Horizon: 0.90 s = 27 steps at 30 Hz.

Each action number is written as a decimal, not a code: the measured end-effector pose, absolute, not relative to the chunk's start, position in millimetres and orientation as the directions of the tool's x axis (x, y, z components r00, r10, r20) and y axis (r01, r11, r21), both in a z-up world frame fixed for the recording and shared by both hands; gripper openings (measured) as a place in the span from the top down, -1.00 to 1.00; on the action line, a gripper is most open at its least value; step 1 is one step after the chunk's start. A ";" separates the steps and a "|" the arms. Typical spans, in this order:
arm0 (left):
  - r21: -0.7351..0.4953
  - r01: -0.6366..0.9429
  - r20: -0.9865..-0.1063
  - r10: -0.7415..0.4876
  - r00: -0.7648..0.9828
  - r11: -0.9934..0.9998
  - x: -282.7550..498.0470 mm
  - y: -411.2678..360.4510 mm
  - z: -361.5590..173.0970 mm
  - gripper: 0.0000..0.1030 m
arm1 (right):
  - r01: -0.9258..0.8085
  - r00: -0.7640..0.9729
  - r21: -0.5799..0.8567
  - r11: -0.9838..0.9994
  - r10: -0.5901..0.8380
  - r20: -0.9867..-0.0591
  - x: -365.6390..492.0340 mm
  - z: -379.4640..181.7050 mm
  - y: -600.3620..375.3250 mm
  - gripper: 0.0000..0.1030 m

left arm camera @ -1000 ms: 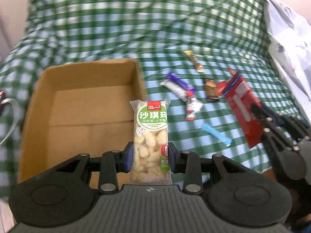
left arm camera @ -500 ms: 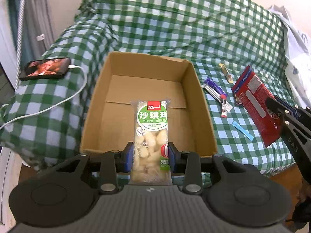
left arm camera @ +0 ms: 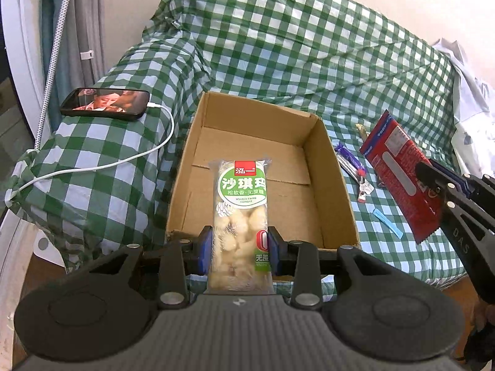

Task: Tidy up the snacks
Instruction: 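Carry both snacks over the box and open both tools to drop them in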

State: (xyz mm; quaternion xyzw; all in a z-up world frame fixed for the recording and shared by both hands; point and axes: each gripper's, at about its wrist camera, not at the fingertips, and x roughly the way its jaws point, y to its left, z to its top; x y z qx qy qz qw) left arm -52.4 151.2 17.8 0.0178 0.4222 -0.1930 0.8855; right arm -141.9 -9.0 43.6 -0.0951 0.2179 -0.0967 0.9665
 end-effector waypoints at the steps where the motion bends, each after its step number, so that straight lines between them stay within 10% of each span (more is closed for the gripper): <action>1: -0.134 0.357 -0.753 -0.329 0.569 0.924 -53.1 151.8 18.4 0.23 | 0.146 0.886 -0.229 0.963 -0.230 -0.403 -142.7 44.4 -7.7 0.84; 27: -0.113 0.353 -0.763 -0.309 0.569 0.929 -36.3 144.9 15.5 0.23 | 0.136 0.871 -0.218 0.967 -0.221 -0.438 -138.2 35.1 -22.5 0.84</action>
